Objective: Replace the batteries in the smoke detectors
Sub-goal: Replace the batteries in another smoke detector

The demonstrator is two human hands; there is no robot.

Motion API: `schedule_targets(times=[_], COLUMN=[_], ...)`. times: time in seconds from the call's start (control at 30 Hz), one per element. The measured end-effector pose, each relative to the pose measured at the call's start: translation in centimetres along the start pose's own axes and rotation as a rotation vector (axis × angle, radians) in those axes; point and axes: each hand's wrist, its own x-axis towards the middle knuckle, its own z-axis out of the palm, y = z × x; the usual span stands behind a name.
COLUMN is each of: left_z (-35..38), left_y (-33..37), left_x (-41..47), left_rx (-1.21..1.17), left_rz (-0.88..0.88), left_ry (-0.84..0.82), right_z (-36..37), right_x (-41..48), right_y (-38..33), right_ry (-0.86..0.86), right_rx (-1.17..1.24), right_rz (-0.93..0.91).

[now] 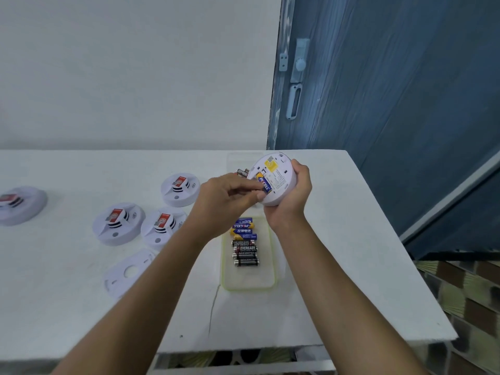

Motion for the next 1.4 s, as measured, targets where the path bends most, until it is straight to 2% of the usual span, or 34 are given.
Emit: schedule_targets(times=[0.27,0.37,0.57,0.7,0.8,0.87,1.03,1.17,1.3,1.4], left_z=[-0.6,-0.9,-1.7,-1.6,-1.4,-1.5,-2.3,-4.7,-8.5,-11.6], left_y=[-0.8,-0.3,-1.8,-2.6,-2.7,-2.8,-3.0,-3.9,-4.6,-6.2], left_x=[-0.7,-0.8,-0.6,-0.8,-1.0,-1.3,-2.3,-2.9,-3.9,-5.6], left_rx=[-0.193,-0.395,-0.59,-0.628,-0.559,-0.422,0.219,0.328,0.377,0.465], left_rz=[-0.153,-0.26,-0.528,-0.582,-0.528,-0.465,-0.247,-0.155,-0.23,-0.303], left_ry=[0.097,0.078,0.009,-0.016,0.031,0.081,0.183,-0.038,-0.224,-0.248], right_z=[1.3,1.6,1.9,1.9,1.7,1.7,2.0,2.7,3.3,3.9], right_x=[-0.4,-0.6,-0.7,-0.9,-0.8,-0.8,-1.0,-1.6,-1.9,-2.2], right_y=[1.6,1.6,2.1,2.5,2.9,3.0,3.3,4.3,5.8,6.8], right_ry=[-0.032,-0.06,-0.062,-0.055,-0.037,-0.043,-0.055,-0.054,-0.039,-0.063], right_rx=[0.018,0.024,0.001,-0.015,-0.009,0.001,-0.006,-0.007,0.019,0.035], right_rz=[0.034,0.03,0.027,0.038,0.037,0.042,0.08,0.127,0.146,0.176])
